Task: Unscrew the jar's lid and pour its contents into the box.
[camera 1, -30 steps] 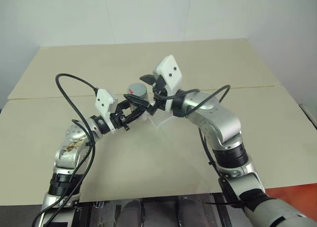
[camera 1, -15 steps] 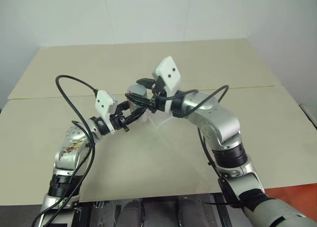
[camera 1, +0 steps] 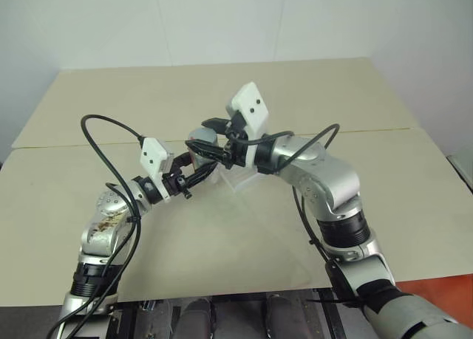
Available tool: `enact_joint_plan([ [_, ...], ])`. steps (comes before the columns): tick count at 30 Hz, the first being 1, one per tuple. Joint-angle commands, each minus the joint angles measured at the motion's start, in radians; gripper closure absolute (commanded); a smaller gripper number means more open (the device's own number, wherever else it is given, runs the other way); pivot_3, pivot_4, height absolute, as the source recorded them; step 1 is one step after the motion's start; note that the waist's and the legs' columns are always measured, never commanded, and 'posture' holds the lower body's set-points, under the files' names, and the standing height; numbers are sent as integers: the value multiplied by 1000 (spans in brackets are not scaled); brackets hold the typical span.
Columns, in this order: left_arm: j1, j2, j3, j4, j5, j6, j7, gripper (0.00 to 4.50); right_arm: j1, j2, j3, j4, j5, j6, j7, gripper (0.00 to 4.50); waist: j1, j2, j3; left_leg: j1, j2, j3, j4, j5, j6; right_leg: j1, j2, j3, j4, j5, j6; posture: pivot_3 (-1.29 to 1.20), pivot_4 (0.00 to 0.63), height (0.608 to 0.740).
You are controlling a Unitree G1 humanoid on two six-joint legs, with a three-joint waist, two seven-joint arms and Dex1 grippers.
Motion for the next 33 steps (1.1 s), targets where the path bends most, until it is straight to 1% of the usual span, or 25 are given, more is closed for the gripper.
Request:
enact_joint_plan([
  [1,25,25,-19,16,1,2,-55,2543,-49,3,-82,-74,42,-18,-14,1767,0,0,0,0,0,0,0,0,0,0,0,0,0,0,0,0,150,740],
  [9,38,92,-29,17,-35,29,-159,2543,-53,-9,-92,-73,73,-18,-22,1767,0,0,0,0,0,0,0,0,0,0,0,0,0,0,0,0,150,740],
  [12,40,111,-10,13,-91,40,-215,2543,-50,-16,-93,-73,85,-27,-15,1767,0,0,0,0,0,0,0,0,0,0,0,0,0,0,0,0,150,740],
  [15,30,131,13,20,-143,57,-272,2543,-41,-27,-94,-78,104,-44,12,1767,-1,0,0,0,0,0,0,0,0,0,0,0,0,0,0,0,150,740],
  [20,-3,142,36,46,-175,74,-321,2543,-26,-50,-92,-88,120,-75,68,1767,1,0,0,0,0,0,0,-1,1,0,0,-1,0,0,0,0,150,740],
  [27,-13,120,31,72,-108,24,-272,2543,-43,-75,-127,-56,97,-110,68,1767,-1,0,0,0,0,0,0,-1,1,0,0,0,0,0,0,0,150,740],
  [33,-25,91,60,77,-79,-27,-195,2543,-12,-156,-175,60,-26,-209,-10,1767,5,0,0,0,0,0,0,-1,1,0,0,0,-1,0,0,0,150,740],
])
